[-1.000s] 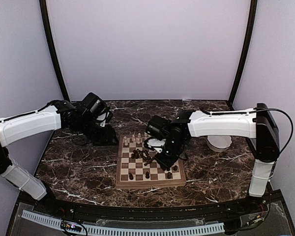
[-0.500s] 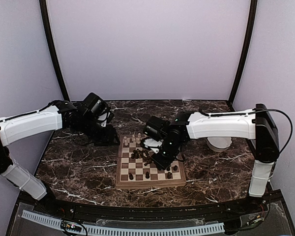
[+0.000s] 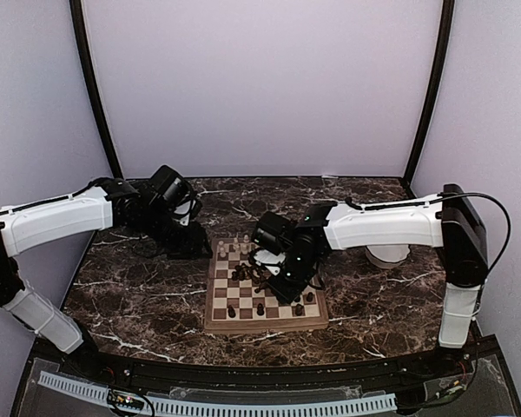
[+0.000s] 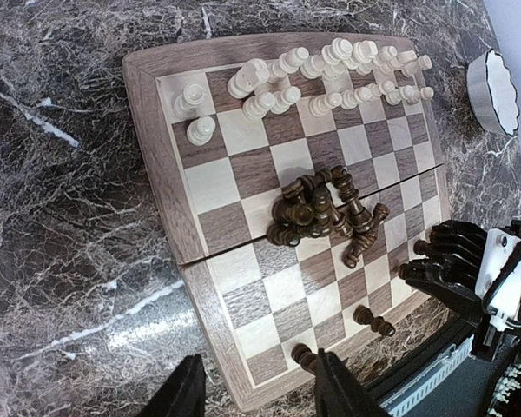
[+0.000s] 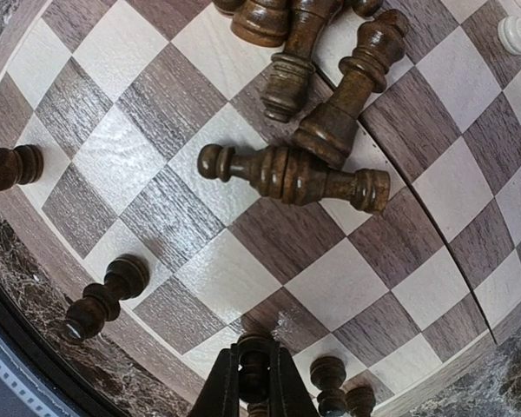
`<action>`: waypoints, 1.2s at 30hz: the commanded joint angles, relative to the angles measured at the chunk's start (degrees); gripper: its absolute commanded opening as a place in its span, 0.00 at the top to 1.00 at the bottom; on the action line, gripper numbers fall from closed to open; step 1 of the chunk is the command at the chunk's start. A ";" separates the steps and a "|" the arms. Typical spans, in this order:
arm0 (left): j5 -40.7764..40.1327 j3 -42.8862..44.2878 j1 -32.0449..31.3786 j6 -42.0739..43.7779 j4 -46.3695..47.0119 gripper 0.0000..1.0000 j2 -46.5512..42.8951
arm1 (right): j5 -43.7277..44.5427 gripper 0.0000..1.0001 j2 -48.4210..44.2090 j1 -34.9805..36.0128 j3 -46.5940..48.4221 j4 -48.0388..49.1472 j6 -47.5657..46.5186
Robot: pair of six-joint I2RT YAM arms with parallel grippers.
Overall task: Set up the chess pieces on the board
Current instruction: Place the pawn at c7.
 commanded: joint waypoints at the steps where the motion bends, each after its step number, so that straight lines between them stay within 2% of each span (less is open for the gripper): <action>1: 0.42 0.99 0.27 0.44 0.06 0.55 0.61 | 1.88 0.92 0.87 0.62 -0.90 1.04 0.61; 20: 0.64 2.25 0.26 1.32 -0.50 0.55 2.05 | 2.12 0.89 2.40 0.61 -0.51 1.53 -0.11; 36: 0.56 2.85 0.33 2.49 -0.56 0.55 3.12 | 3.80 0.75 1.94 0.62 0.22 0.90 0.86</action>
